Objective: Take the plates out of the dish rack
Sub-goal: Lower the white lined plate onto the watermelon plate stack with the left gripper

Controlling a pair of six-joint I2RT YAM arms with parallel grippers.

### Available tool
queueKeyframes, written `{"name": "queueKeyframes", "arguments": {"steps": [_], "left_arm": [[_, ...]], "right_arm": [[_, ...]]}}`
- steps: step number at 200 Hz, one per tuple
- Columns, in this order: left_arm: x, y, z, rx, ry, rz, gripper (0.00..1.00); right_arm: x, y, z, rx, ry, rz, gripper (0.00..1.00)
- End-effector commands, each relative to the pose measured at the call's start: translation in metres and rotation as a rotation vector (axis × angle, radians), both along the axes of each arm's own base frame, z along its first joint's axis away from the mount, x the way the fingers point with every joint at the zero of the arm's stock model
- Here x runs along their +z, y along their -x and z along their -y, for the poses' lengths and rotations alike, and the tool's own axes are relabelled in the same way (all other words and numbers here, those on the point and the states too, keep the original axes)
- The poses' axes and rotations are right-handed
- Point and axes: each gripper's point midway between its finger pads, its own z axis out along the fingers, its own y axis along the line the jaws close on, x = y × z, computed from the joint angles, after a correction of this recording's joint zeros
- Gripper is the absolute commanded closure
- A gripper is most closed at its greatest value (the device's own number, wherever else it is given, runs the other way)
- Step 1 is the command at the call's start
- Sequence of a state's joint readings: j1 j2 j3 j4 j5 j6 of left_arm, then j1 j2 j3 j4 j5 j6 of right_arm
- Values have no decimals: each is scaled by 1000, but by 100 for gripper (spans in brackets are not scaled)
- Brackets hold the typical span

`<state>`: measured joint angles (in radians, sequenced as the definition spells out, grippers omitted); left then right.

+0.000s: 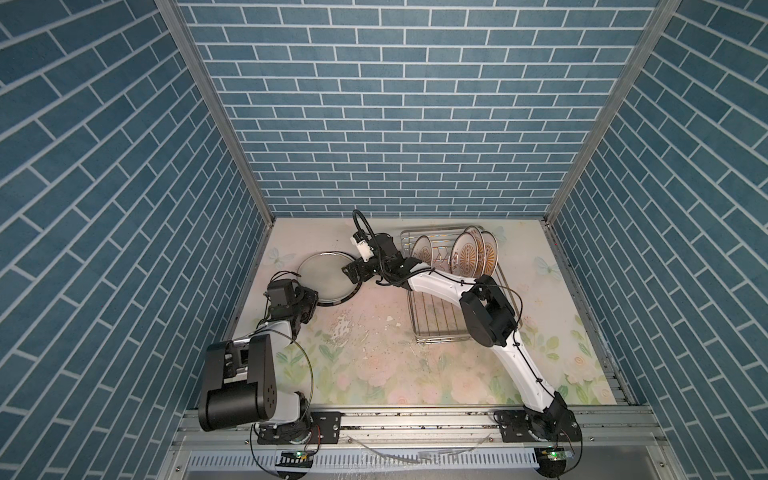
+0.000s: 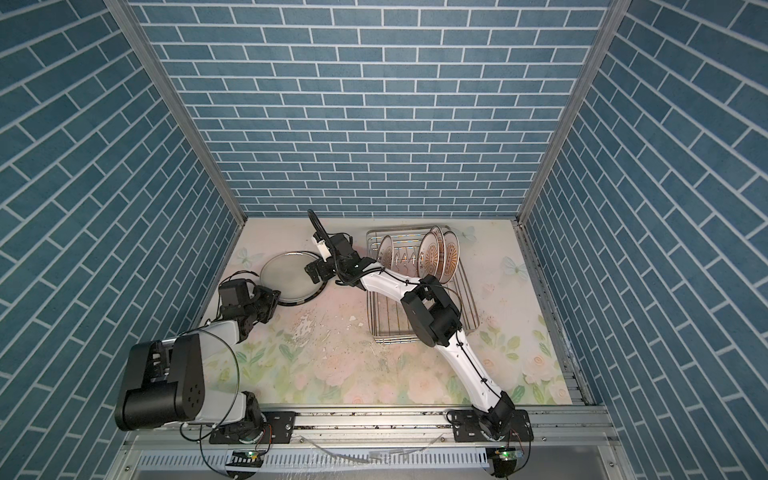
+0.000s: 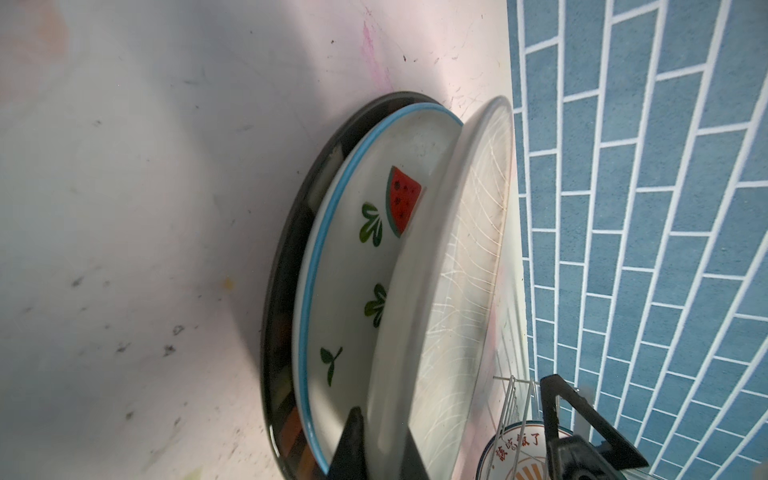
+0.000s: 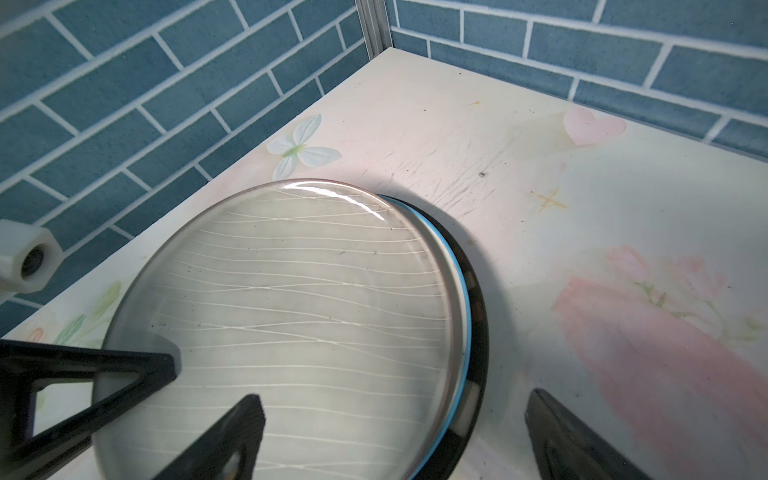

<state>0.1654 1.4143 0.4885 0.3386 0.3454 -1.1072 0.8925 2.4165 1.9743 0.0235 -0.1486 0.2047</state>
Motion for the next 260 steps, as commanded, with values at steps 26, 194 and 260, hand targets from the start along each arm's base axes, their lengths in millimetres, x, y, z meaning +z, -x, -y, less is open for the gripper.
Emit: {"name": "queueKeyframes", "arguments": {"steps": [26,194,260], "left_arm": [[1,-7,-4,-10,-35,-29,81],[8,2,-11,26,-94,-28,50],[22,13,-19,75,-135,-13,49]], "right_arm": [[3,2,-4,0,-12,0,1],[6,5,1,-1,-20,-3,1],[7,8,-1,12,-28,-10,1]]}}
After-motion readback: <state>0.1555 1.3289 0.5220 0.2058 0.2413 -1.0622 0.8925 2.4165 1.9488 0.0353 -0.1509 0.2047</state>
